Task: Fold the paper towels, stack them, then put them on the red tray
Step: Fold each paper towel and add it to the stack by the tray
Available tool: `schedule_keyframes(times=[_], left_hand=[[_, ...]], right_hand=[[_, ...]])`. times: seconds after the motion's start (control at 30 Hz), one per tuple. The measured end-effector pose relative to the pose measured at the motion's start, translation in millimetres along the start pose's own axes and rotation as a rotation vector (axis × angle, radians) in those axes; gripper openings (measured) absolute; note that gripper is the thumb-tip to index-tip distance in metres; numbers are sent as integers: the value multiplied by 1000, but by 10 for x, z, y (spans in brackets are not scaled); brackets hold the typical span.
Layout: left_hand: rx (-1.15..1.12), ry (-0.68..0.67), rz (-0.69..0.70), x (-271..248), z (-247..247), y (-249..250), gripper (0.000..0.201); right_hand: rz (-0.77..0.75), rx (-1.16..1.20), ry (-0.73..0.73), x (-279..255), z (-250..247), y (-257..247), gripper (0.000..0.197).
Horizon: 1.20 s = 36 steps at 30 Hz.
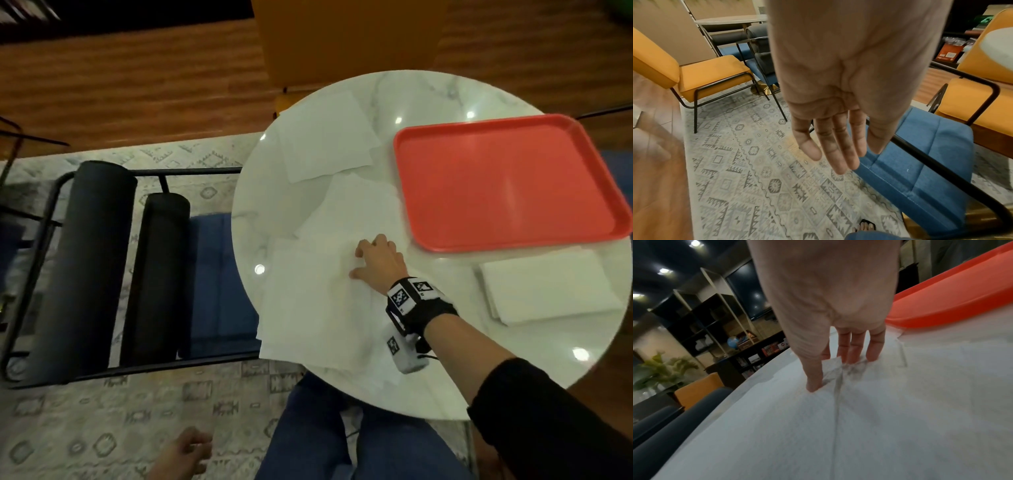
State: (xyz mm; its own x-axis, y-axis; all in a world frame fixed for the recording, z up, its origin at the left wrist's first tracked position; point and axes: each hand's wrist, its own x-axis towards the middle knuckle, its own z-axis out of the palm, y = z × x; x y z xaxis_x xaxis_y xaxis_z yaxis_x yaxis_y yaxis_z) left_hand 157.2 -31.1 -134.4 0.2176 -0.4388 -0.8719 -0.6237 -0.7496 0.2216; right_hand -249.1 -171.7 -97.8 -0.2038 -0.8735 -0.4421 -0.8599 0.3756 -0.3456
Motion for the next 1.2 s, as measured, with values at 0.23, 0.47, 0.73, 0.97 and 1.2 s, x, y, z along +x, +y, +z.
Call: schedule_keyframes(times=[0.23, 0.47, 0.73, 0.97, 1.2], left_hand=[[149, 91, 278, 115, -277, 264, 15], [183, 204, 1109, -592, -332, 2161, 63], [424, 36, 1323, -993, -42, 3183, 20], [-185, -288, 1009, -872, -87, 3153, 23], [-240, -227, 792, -319, 117, 3095, 7]], right_hand=[[-55, 195, -2, -130, -223, -99, 18], [-366, 454, -21, -513, -704, -479, 9], [-299, 815, 17, -664, -930, -382, 23], [-111, 850, 52, -780, -896, 182, 3], [-40, 900, 212, -418, -685, 347, 9]])
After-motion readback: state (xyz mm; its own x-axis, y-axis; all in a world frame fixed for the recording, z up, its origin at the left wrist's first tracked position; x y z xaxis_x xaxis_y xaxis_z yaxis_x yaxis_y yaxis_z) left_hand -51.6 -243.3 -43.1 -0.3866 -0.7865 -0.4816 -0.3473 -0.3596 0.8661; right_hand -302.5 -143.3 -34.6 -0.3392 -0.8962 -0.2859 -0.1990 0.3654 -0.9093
